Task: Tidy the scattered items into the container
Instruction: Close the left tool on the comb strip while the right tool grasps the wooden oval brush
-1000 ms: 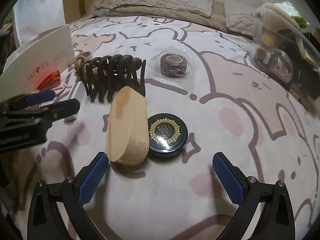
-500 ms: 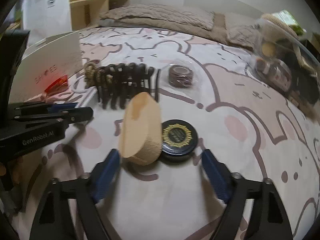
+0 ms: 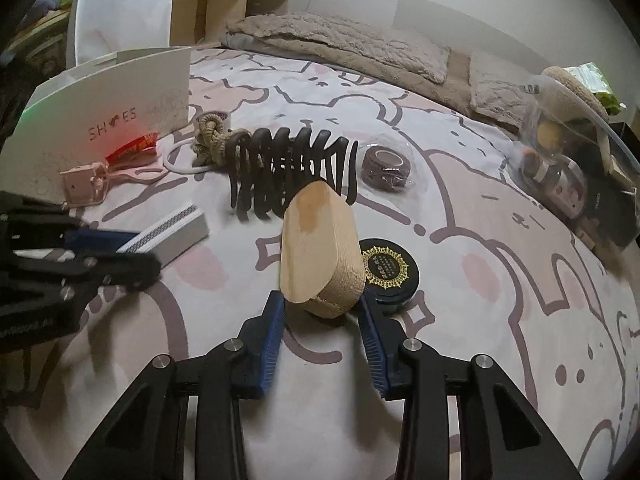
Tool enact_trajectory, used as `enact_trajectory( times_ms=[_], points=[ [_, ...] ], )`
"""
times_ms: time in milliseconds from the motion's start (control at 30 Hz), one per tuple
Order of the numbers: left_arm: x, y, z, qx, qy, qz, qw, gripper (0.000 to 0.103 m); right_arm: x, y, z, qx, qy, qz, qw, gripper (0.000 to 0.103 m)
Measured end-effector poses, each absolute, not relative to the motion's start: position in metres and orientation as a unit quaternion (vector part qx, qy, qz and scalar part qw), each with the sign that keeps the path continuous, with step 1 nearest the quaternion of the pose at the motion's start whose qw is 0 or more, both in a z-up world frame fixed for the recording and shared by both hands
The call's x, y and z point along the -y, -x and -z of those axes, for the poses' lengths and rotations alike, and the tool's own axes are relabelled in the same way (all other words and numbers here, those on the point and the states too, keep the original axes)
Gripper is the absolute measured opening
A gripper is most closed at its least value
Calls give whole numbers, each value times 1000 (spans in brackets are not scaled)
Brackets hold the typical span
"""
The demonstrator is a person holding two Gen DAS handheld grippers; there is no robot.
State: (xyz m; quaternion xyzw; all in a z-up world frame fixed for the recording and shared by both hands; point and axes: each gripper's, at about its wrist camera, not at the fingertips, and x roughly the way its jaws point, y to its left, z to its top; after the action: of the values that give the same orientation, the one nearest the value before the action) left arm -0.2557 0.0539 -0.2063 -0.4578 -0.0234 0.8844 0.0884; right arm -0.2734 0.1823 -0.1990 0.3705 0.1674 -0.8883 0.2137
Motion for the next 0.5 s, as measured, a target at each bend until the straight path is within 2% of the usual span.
enact_trajectory(
  times_ms=[200, 267, 500],
  points=[
    [-49, 241, 201, 31, 464, -880, 99, 19, -180, 262, 194, -174, -371, 885, 220, 35],
    [-49, 234, 200, 33, 466, -878, 104, 19, -183, 256, 192, -168, -378, 883, 223, 15],
    [-51, 209, 201, 32, 473, -872, 122, 19, -202, 241, 193, -122, -408, 877, 223, 15]
  ],
)
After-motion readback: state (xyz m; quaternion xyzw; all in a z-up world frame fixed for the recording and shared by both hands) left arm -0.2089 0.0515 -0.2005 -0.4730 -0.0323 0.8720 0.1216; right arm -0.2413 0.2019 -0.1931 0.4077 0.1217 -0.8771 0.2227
